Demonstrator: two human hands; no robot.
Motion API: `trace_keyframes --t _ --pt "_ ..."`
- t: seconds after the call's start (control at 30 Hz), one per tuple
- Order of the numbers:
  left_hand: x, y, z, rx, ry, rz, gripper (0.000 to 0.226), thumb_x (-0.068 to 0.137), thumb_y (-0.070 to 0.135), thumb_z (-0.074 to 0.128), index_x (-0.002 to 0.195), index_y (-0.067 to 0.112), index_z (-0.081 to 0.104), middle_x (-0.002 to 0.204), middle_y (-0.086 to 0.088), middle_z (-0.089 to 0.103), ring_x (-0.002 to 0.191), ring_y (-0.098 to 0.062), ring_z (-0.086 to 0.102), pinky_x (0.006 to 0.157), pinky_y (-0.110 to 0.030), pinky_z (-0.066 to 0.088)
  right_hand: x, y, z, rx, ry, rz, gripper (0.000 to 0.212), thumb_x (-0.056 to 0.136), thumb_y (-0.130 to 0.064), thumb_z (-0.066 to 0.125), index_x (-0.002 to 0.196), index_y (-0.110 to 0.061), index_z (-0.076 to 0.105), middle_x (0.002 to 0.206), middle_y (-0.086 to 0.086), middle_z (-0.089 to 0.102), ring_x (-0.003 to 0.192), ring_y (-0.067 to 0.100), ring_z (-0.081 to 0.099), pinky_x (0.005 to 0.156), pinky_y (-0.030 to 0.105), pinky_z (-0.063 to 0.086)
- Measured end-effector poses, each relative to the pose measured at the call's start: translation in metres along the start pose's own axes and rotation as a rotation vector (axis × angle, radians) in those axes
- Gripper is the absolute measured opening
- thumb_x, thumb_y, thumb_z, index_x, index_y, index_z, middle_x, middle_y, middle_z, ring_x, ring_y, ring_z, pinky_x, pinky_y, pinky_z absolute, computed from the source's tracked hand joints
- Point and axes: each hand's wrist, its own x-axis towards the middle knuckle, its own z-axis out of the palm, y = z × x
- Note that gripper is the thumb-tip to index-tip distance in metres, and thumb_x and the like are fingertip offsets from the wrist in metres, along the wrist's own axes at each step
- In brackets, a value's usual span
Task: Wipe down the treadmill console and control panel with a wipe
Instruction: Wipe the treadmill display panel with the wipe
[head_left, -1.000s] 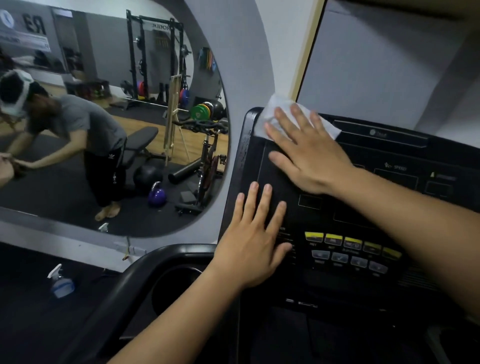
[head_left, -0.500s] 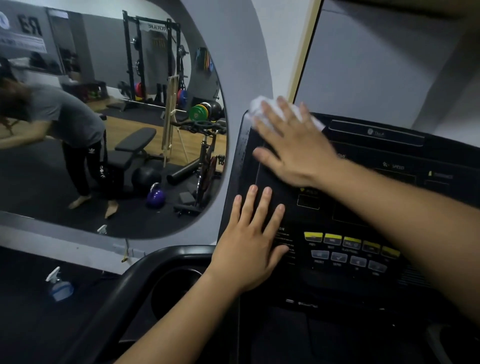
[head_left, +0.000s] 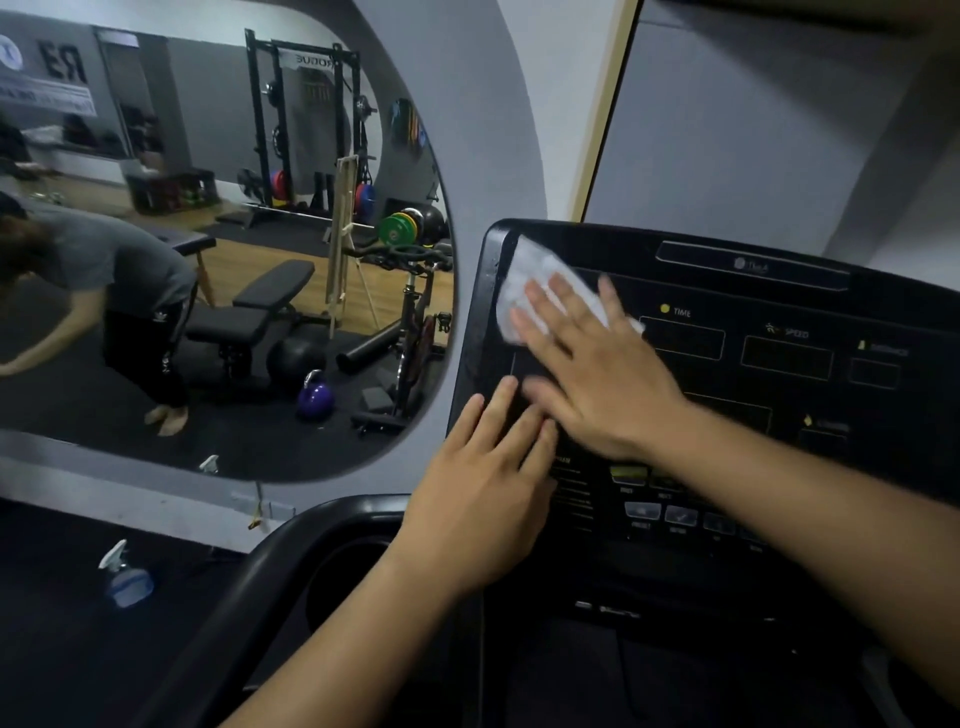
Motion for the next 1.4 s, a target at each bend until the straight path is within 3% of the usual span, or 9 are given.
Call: trace_keyframes --t 0.07,0.17,0.37,0.6,0.8,1.0,1.13,1.23,1.4 --pt "-0.007 -0.004 0.002 -0.052 0.134 0.002 0.039 0.089 0.021 0.051 0.121 0.002 0.064 0.127 -0.018 0.061 0.131 -0.036 0.047 0.107 -0.050 0.039 -0.044 -0.015 0.018 0.012 -0.023 -0.108 0.071 0.095 -0.056 0.027 0.153 -0.016 0.016 0.161 0.010 0.007 0.149 0.028 -0.001 0.116 0.061 0.005" --pt "-0.003 -0.009 0.002 -0.039 0.185 -0.010 0.046 0.086 0.016 0.053 0.129 0.000 0.058 0.136 -0.021 0.055 0.133 -0.037 0.044 0.108 -0.050 0.038 -0.077 0.003 0.023 -0.040 -0.079 -0.249 0.072 0.095 -0.059 0.029 0.151 -0.015 0.019 0.160 0.010 0.014 0.149 0.028 0.008 0.115 0.063 0.007" --pt "0.040 0.002 0.017 -0.040 0.002 -0.144 0.064 0.092 0.036 0.037 0.146 0.002 0.036 0.157 -0.024 0.022 0.147 -0.041 0.013 0.117 -0.053 0.023 -0.017 0.064 -0.011 -0.080 0.004 0.219 0.075 0.095 -0.062 0.010 0.154 -0.016 0.010 0.162 0.008 0.005 0.149 0.023 -0.002 0.114 0.064 0.001" --pt "0.041 -0.005 0.029 -0.112 0.071 -0.146 0.054 0.094 0.024 0.036 0.143 0.003 0.043 0.154 -0.022 0.030 0.145 -0.040 0.020 0.116 -0.049 0.023 -0.103 0.017 0.025 -0.020 -0.068 -0.142 0.073 0.095 -0.060 0.030 0.151 -0.014 0.024 0.160 0.007 0.016 0.149 0.025 0.009 0.113 0.066 0.005" --pt "0.045 0.005 0.029 -0.141 0.073 -0.205 0.053 0.094 0.025 0.039 0.143 0.003 0.043 0.155 -0.022 0.030 0.145 -0.041 0.019 0.116 -0.053 0.024 -0.035 0.076 -0.008 -0.054 0.006 0.317 0.074 0.096 -0.062 0.008 0.154 -0.016 0.010 0.162 0.004 0.004 0.149 0.019 -0.002 0.112 0.066 -0.005" --pt "0.042 0.004 0.029 -0.151 0.090 -0.214 0.053 0.091 0.022 0.040 0.140 0.004 0.047 0.154 -0.021 0.032 0.144 -0.041 0.022 0.115 -0.052 0.025 -0.072 0.010 0.015 0.097 0.005 0.034 0.070 0.095 -0.057 0.029 0.152 -0.017 0.023 0.161 0.003 0.015 0.149 0.020 0.005 0.113 0.066 0.001" --pt "0.045 0.008 0.024 -0.133 0.058 -0.237 0.055 0.092 0.027 0.032 0.139 0.003 0.048 0.152 -0.023 0.034 0.142 -0.044 0.025 0.113 -0.052 0.023 -0.100 0.059 0.015 0.016 -0.022 0.215 0.070 0.096 -0.055 0.022 0.152 -0.014 0.023 0.160 0.004 0.018 0.148 0.020 0.013 0.110 0.070 0.005" --pt "0.053 0.016 0.018 -0.123 0.015 -0.285 0.054 0.092 0.028 0.035 0.136 0.001 0.048 0.151 -0.025 0.035 0.141 -0.047 0.025 0.113 -0.057 0.029 -0.070 0.086 -0.004 0.056 0.006 0.446 0.069 0.096 -0.058 0.012 0.154 -0.020 0.013 0.162 0.002 0.007 0.149 0.020 0.001 0.112 0.066 -0.007" --pt "0.076 0.036 0.003 -0.198 0.153 -0.107 0.053 0.089 0.013 0.041 0.139 -0.004 0.041 0.150 -0.024 0.035 0.143 -0.037 0.028 0.116 -0.048 0.028 -0.061 0.035 -0.003 0.159 -0.011 0.233 0.068 0.092 -0.054 0.025 0.152 -0.022 0.025 0.162 0.001 0.013 0.149 0.018 0.000 0.113 0.065 -0.003"
